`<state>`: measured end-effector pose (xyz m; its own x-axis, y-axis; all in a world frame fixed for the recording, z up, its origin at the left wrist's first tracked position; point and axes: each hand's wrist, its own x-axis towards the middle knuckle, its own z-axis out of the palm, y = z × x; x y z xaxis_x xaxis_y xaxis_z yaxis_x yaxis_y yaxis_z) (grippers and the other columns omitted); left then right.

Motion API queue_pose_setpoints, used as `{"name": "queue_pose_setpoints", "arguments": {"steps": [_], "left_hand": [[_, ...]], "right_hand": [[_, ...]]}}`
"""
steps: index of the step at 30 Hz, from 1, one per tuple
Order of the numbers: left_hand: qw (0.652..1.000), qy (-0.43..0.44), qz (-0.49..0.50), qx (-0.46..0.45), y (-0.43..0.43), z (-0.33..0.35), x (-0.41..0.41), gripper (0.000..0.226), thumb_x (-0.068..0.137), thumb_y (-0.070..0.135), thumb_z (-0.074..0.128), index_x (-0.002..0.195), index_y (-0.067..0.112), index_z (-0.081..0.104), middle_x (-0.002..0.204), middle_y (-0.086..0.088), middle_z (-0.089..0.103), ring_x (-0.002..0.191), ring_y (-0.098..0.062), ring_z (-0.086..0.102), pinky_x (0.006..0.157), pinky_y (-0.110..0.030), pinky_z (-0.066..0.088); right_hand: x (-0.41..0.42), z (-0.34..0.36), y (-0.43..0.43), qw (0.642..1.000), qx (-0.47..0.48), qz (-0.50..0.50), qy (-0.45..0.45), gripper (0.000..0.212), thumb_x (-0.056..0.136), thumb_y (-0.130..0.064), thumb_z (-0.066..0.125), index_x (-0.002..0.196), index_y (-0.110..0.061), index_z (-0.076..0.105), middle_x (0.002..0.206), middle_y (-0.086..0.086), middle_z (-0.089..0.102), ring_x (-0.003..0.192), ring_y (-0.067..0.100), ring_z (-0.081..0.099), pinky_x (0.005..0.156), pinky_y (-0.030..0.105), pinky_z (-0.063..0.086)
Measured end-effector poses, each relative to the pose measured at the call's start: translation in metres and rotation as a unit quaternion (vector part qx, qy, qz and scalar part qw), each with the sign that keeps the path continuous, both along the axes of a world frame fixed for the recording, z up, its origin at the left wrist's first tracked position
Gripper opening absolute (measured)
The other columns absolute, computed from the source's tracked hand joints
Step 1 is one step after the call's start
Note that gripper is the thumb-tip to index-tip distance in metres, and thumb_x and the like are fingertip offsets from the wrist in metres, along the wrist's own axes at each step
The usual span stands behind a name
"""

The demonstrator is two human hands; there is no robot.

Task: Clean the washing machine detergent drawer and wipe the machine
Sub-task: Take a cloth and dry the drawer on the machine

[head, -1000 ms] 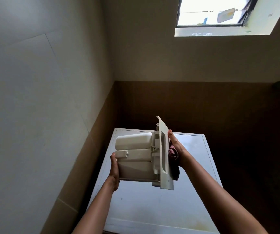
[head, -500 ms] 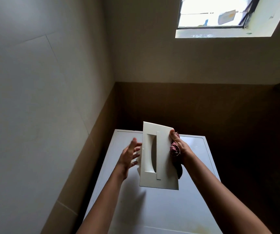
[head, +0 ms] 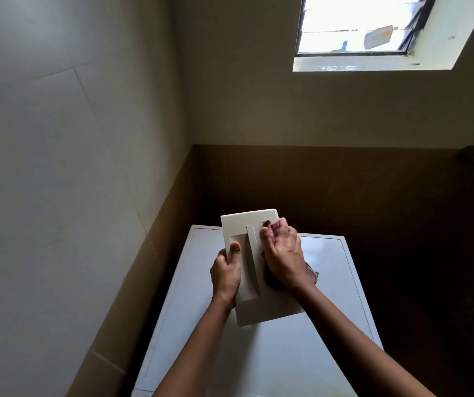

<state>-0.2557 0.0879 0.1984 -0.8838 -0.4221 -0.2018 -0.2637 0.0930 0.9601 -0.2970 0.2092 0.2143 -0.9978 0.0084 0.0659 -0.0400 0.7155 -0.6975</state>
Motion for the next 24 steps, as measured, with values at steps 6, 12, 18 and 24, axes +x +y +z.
{"name": "queue_pose_setpoints", "arguments": {"steps": [6,12,18,24], "left_hand": [[0.999,-0.012,-0.012,0.041,-0.004,-0.002,-0.015,0.064,0.084,0.068,0.039,0.112,0.015,0.064,0.11,-0.007,0.069,0.1,-0.024,0.065,0.094,-0.042,0.052],[0.992,-0.04,-0.109,0.055,-0.002,0.002,-0.013,0.054,0.096,0.059,0.021,0.119,0.028,0.058,0.112,-0.006,0.067,0.097,-0.021,0.064,0.083,-0.04,0.055],[0.971,0.06,-0.164,0.164,-0.002,0.011,-0.006,0.042,0.105,0.039,0.019,0.143,0.026,0.031,0.144,0.007,0.042,0.125,-0.003,0.046,0.097,-0.016,0.043],[0.909,0.001,-0.026,0.416,-0.006,0.02,-0.018,0.05,0.097,0.053,0.037,0.104,0.007,0.057,0.088,-0.008,0.068,0.087,-0.022,0.063,0.08,-0.034,0.049]], "right_hand": [[0.045,-0.043,-0.029,0.975,0.095,0.13,0.152,0.064,0.093,-0.04,0.019,0.15,-0.012,0.017,0.158,0.006,0.006,0.147,0.013,-0.003,0.117,0.028,0.0],[0.008,-0.016,-0.035,0.973,0.073,0.144,0.165,0.064,0.092,-0.044,0.008,0.15,-0.019,0.009,0.158,-0.002,-0.003,0.145,0.007,-0.01,0.119,0.028,-0.005],[0.003,0.0,-0.049,0.958,0.124,0.193,0.171,0.068,0.09,-0.046,0.004,0.151,-0.018,0.017,0.158,-0.002,0.007,0.146,0.01,-0.001,0.119,0.027,-0.002],[0.034,-0.015,-0.04,0.946,0.1,0.274,0.142,0.065,0.093,-0.045,0.008,0.149,-0.019,0.027,0.155,-0.005,0.014,0.143,0.0,0.004,0.117,0.018,0.001]]}}
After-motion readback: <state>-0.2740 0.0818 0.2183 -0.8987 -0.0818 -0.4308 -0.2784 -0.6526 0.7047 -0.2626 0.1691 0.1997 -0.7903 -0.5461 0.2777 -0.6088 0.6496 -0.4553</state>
